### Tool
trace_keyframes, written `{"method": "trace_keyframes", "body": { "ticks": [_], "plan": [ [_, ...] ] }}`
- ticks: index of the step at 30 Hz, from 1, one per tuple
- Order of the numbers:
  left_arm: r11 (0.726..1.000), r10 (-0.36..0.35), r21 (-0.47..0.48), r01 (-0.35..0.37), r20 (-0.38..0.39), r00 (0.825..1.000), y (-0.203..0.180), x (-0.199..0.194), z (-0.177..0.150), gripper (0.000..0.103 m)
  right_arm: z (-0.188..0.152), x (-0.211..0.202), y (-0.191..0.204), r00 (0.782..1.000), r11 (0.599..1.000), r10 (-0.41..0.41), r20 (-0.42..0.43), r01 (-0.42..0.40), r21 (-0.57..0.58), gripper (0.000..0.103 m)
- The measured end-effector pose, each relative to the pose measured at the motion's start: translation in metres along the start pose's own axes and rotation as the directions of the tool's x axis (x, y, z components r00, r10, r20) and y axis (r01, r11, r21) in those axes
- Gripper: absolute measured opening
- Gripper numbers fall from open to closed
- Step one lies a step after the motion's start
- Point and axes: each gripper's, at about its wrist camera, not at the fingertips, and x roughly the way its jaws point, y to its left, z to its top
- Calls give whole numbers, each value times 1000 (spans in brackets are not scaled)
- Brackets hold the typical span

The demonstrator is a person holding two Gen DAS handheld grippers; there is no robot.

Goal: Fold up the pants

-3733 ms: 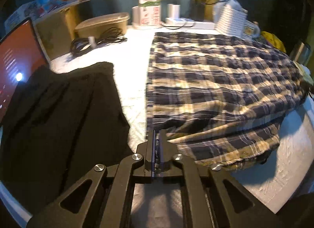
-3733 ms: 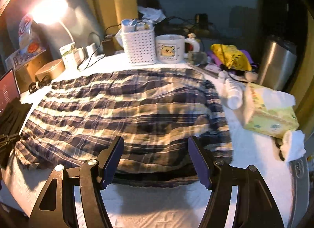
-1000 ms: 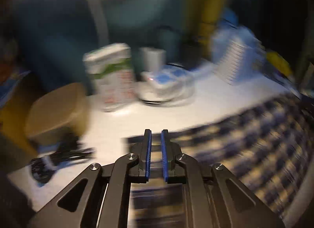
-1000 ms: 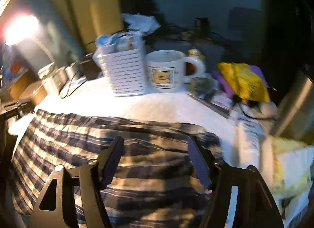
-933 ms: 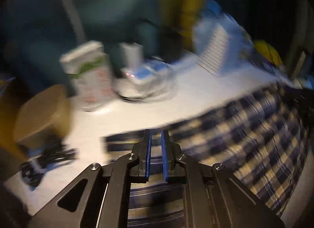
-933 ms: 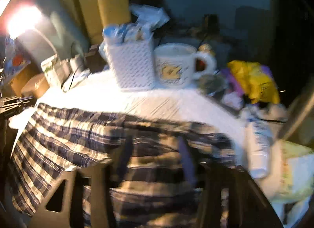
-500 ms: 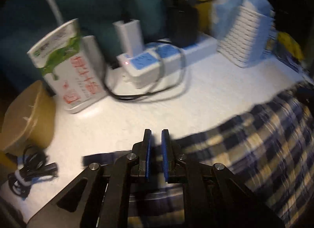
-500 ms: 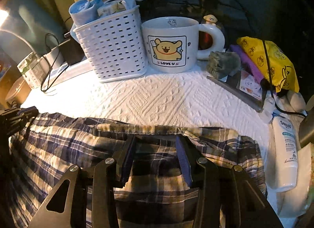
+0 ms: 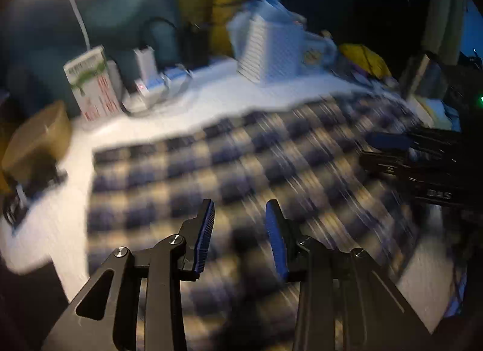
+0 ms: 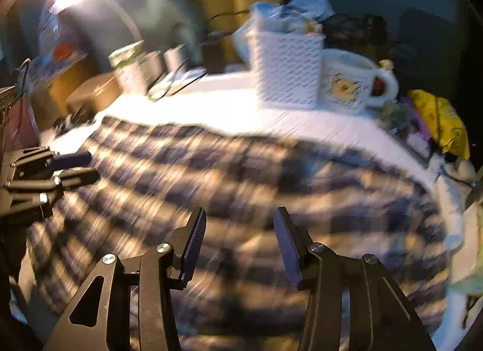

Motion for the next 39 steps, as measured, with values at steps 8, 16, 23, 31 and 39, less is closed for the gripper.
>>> {"method": "trace_keyframes", "body": {
  "ticks": [8, 16, 23, 31, 39],
  "plan": [
    [1000, 20, 7, -19, -57, 998, -33, -3, -55, 35, -49, -8, 16, 998, 1000, -27, -50, 27, 10, 60],
    [996, 87, -23, -87, -15, 996, -38, -18, -83, 45, -87, -36, 11, 998, 998, -61, -18, 61, 6, 62],
    [992, 114, -56, -115, -9, 993, -32, -32, -105, 56, -104, -51, 4, 997, 997, -77, 1, 77, 24, 62],
    [988, 133, -75, -134, -12, 991, -25, -49, -127, 57, -119, -64, -6, 993, 991, -117, -4, 117, 60, 62],
    [981, 162, -102, -163, -14, 987, -24, -68, -138, 60, -134, -75, -14, 986, 984, -164, -11, 165, 73, 62]
  ]
}}
